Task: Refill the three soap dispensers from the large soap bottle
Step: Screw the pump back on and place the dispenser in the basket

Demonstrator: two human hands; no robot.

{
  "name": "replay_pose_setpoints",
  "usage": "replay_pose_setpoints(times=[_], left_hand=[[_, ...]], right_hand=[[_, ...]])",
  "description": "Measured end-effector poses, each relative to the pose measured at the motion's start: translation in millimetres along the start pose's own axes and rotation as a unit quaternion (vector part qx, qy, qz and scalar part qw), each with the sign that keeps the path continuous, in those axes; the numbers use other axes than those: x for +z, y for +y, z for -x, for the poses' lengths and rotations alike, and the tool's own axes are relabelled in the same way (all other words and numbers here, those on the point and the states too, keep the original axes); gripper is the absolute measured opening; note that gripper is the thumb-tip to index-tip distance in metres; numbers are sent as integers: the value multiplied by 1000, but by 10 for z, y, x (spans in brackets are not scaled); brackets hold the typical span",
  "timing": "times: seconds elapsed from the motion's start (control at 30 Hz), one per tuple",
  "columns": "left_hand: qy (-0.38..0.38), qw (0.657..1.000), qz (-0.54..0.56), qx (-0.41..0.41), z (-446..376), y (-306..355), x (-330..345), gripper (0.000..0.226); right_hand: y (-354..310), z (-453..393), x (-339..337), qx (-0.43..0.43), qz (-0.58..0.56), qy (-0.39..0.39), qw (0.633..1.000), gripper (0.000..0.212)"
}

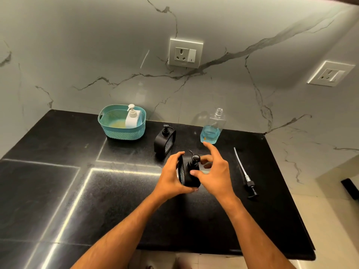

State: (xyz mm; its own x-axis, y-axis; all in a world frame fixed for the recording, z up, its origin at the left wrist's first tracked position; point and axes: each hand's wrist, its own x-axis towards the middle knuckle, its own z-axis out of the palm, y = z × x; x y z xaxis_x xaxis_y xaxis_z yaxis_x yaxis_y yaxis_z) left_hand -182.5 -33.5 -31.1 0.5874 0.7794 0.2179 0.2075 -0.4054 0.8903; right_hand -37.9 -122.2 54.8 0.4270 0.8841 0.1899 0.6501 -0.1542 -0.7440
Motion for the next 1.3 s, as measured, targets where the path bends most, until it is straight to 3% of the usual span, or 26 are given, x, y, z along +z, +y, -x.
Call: replay_pose_setpoints(times=[0.13, 0.33, 0.43, 0.6, 0.7, 0.8, 0.93, 1.0, 1.3], left_hand=[[1, 1000, 0, -3, -4, 1, -34, 122], [-1, 1000, -10, 2, -46, 41, -88, 122], [-12, 1000, -16, 3, -47, 43, -102, 121], [-5, 1000, -15, 4, -87, 91, -172, 120], [-13, 999, -29, 6, -102, 74, -184, 121], [3, 1000, -20, -11, -98, 49, -215, 123], [-9, 1000, -22, -7, -129, 48, -251, 120], [-20, 999, -27, -3, -142, 56, -244, 119], [-11, 999, -39, -2, -153, 93, -267, 121]], right_hand=[[41, 3, -11, 10, 12, 32, 999, 94], [43, -52, 68, 11, -64, 18, 998, 73], [39, -106, 63, 16, -49, 31, 998, 65], [2, -167, 44, -39, -40, -30, 998, 58], [-27, -211, 66, -34, -11, -11, 999, 41], [-26, -257, 62, -33, 0, 2, 999, 43], [-25, -307, 41, -68, -10, -97, 993, 58], [-33, -338, 52, -89, -4, -114, 989, 50], [-52, -295, 266, -45, -40, 36, 998, 36]])
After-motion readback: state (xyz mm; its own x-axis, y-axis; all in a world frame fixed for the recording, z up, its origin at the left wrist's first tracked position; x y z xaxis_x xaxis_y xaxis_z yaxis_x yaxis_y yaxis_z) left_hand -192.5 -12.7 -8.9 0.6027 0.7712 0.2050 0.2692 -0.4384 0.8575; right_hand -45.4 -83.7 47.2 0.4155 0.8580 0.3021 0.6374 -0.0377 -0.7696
